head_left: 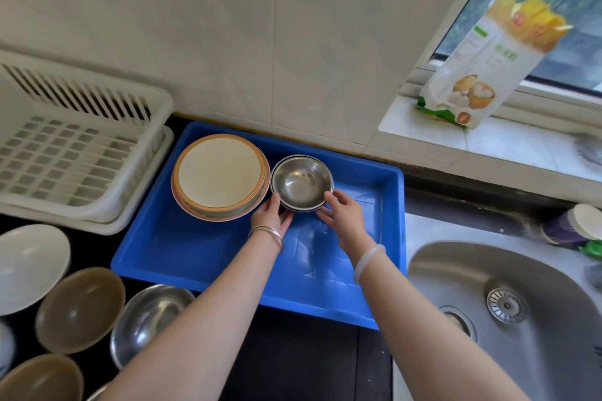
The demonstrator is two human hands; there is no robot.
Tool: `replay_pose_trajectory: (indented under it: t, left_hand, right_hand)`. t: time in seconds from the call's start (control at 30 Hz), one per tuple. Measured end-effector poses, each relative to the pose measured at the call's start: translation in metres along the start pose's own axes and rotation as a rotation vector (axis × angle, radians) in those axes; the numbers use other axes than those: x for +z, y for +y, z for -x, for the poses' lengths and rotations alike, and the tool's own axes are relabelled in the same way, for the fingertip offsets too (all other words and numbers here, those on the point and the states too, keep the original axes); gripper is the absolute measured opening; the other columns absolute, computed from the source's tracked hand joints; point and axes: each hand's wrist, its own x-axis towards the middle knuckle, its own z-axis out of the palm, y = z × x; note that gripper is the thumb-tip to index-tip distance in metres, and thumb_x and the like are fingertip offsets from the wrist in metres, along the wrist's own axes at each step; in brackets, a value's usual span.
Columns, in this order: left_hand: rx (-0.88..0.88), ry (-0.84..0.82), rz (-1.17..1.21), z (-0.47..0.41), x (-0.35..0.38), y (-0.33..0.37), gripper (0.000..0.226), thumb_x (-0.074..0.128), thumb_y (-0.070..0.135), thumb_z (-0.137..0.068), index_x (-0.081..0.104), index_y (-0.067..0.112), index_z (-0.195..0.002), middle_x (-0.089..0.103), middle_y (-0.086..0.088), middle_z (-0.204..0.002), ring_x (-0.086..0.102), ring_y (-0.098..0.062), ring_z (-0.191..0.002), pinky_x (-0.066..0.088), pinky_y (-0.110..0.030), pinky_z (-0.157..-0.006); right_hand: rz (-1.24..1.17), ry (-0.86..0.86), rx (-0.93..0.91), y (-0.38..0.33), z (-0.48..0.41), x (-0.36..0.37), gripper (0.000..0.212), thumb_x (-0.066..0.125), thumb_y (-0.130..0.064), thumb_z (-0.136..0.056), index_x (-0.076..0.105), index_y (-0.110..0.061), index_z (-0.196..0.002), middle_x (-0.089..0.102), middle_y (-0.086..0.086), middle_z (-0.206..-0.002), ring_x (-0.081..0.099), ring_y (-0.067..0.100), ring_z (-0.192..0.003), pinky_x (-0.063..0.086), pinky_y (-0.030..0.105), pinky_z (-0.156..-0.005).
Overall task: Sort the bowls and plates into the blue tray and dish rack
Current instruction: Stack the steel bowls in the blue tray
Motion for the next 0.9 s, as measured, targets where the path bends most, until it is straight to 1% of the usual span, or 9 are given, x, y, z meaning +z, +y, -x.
replay_pose_trajectory:
  t: [0.13, 0.33, 0.47, 0.57, 0.63, 0.7, 0.83, 0.87, 0.9]
  left_hand:
    - [0.008, 0.029, 0.006, 0.0, 0.004, 0.002, 0.036, 0.05, 0.018, -0.094, 0.05, 0.005, -0.127, 0.051, -0.016, -0.135, 0.05, -0.032, -0.124, 0.047, -0.034, -0.09]
    - [0.013, 0.02, -0.001, 0.006, 0.003, 0.003, 0.039, 0.05, 0.018, -0.094, 0.048, 0.004, -0.13, 0.051, -0.017, -0.135, 0.049, -0.031, -0.125, 0.044, -0.035, -0.097]
    - [0.021, -0.001, -0.115, 0.019, -0.003, 0.006, 0.039, 0.047, 0.017, -0.095, 0.045, 0.004, -0.132, 0.049, -0.017, -0.138, 0.047, -0.032, -0.128, 0.04, -0.035, -0.102]
    - [0.061, -0.003, -0.237, 0.038, -0.015, 0.008, 0.041, 0.047, 0.014, -0.095, 0.042, 0.001, -0.134, 0.045, -0.018, -0.141, 0.045, -0.034, -0.128, 0.04, -0.034, -0.102]
    - [0.105, -0.018, -0.335, 0.055, -0.028, 0.012, 0.041, 0.05, 0.013, -0.094, 0.045, 0.001, -0.133, 0.049, -0.015, -0.137, 0.05, -0.032, -0.124, 0.044, -0.031, -0.096]
    - [0.158, -0.023, -0.432, 0.073, -0.044, 0.017, 0.039, 0.052, 0.014, -0.092, 0.049, 0.003, -0.129, 0.056, -0.013, -0.127, 0.057, -0.027, -0.113, 0.046, -0.029, -0.091]
    - [0.307, 0.04, -0.636, 0.11, -0.092, 0.023, 0.028, 0.056, 0.013, -0.089, 0.06, 0.005, -0.116, 0.063, -0.007, -0.1, 0.062, -0.016, -0.082, 0.051, -0.023, -0.073]
    - [0.339, 0.066, -0.675, 0.119, -0.107, 0.023, 0.026, 0.057, 0.012, -0.088, 0.061, 0.005, -0.113, 0.063, -0.007, -0.098, 0.062, -0.017, -0.081, 0.052, -0.024, -0.073]
    - [0.362, 0.095, -0.708, 0.127, -0.122, 0.023, 0.024, 0.058, 0.011, -0.088, 0.062, 0.005, -0.11, 0.064, -0.009, -0.099, 0.062, -0.02, -0.084, 0.052, -0.029, -0.078]
  right_hand:
    - [0.01, 0.012, 0.001, 0.0, -0.001, 0.002, 0.035, 0.052, -0.013, -0.096, 0.05, -0.003, -0.13, 0.059, 0.016, -0.124, 0.065, 0.029, -0.097, 0.055, 0.025, -0.072]
    - [0.04, 0.008, 0.023, 0.001, 0.006, 0.0, 0.035, 0.051, -0.022, -0.097, 0.053, -0.01, -0.13, 0.062, 0.012, -0.121, 0.063, 0.026, -0.102, 0.053, 0.033, -0.084]
    - [0.091, 0.014, -0.005, -0.001, 0.02, -0.004, 0.026, 0.05, -0.025, -0.096, 0.059, -0.014, -0.118, 0.062, 0.005, -0.113, 0.062, 0.024, -0.094, 0.053, 0.028, -0.076]
    - [0.145, 0.016, -0.042, 0.0, 0.04, -0.008, 0.018, 0.047, -0.025, -0.097, 0.059, -0.018, -0.109, 0.06, 0.004, -0.109, 0.062, 0.021, -0.088, 0.053, 0.025, -0.07]
    - [0.204, -0.001, -0.078, 0.004, 0.058, -0.009, 0.023, 0.046, -0.027, -0.098, 0.058, -0.017, -0.114, 0.062, 0.003, -0.111, 0.064, 0.02, -0.09, 0.052, 0.025, -0.069]
    - [0.246, -0.042, -0.111, 0.007, 0.079, -0.008, 0.026, 0.046, -0.028, -0.098, 0.059, -0.017, -0.117, 0.064, 0.0, -0.11, 0.065, 0.018, -0.092, 0.05, 0.024, -0.069]
    - [0.348, -0.175, -0.137, 0.023, 0.123, 0.001, 0.019, 0.045, -0.028, -0.098, 0.062, -0.024, -0.106, 0.067, -0.003, -0.102, 0.067, 0.013, -0.084, 0.049, 0.023, -0.068]
    - [0.382, -0.211, -0.135, 0.03, 0.133, 0.004, 0.018, 0.045, -0.028, -0.098, 0.062, -0.026, -0.102, 0.068, -0.004, -0.1, 0.067, 0.013, -0.082, 0.049, 0.023, -0.069]
    - [0.423, -0.245, -0.129, 0.039, 0.142, 0.009, 0.018, 0.045, -0.028, -0.098, 0.063, -0.027, -0.1, 0.068, -0.004, -0.098, 0.066, 0.012, -0.08, 0.049, 0.023, -0.068]
